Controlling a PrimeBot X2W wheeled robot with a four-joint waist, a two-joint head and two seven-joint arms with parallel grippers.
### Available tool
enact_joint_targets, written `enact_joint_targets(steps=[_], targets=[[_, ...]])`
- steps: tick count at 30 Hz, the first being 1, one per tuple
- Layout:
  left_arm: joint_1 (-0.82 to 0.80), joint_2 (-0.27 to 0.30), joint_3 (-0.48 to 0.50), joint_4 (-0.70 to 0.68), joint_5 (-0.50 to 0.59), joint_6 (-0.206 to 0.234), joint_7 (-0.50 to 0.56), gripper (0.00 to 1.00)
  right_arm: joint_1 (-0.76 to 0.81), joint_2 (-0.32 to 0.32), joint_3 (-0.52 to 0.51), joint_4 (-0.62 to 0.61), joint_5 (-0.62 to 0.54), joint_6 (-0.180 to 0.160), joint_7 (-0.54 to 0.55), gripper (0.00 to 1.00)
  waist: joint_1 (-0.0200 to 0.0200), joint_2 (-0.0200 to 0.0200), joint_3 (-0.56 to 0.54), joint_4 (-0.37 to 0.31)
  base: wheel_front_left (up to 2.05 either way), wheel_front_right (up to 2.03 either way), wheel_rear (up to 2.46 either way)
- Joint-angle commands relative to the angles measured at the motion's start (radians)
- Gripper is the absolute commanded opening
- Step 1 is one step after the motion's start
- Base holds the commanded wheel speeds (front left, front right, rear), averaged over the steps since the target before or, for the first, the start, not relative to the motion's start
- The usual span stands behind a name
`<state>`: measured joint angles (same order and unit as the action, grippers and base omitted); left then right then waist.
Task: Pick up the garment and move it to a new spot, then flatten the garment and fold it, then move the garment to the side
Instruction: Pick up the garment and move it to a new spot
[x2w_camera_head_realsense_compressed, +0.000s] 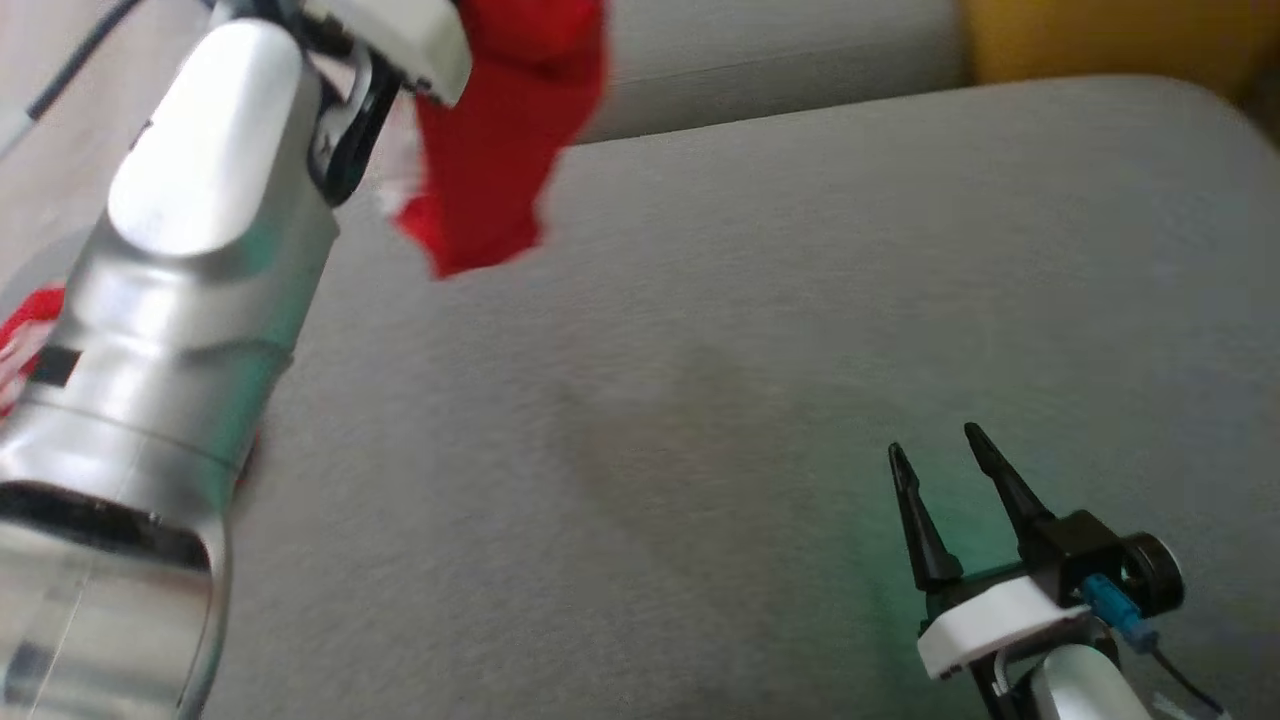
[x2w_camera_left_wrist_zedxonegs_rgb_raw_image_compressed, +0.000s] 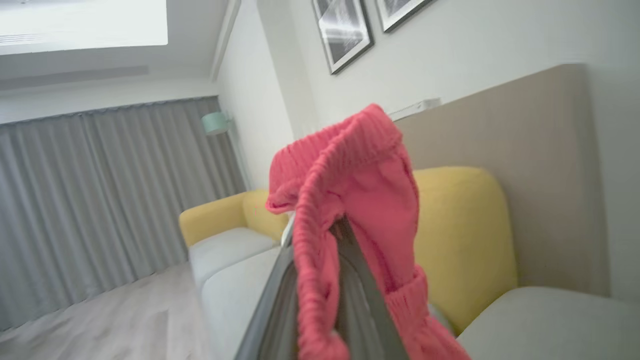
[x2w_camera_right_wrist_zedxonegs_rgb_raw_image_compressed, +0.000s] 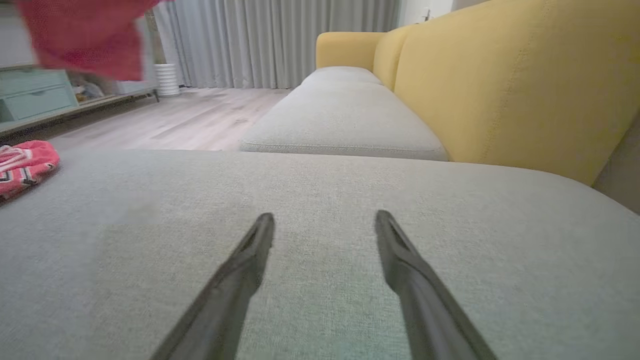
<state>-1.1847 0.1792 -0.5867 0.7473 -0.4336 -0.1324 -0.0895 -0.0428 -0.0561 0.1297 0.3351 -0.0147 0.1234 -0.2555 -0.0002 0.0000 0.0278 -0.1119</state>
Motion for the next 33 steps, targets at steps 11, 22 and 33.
enact_joint_targets(steps=[11,22,33], targets=[[0.052,-0.068,-0.149,-0.023,-0.161,0.002,-0.003,0.00,-0.047,0.006,0.045,-0.052,0.082,0.007,-0.006,1.00,0.0002,0.0000,0.041,-0.238,0.00,0.00,0.00],[0.501,-0.111,-0.228,0.152,-0.273,0.079,-0.159,1.00,-0.042,0.006,0.038,-0.045,0.106,0.007,-0.006,1.00,0.0002,0.0000,0.044,-0.174,0.00,0.00,0.00],[1.008,-0.093,0.171,-0.349,-0.079,0.258,-0.172,1.00,0.065,0.006,-0.041,-0.036,0.074,0.007,-0.006,1.00,0.0002,0.0000,-0.063,0.044,0.00,0.00,0.00]])
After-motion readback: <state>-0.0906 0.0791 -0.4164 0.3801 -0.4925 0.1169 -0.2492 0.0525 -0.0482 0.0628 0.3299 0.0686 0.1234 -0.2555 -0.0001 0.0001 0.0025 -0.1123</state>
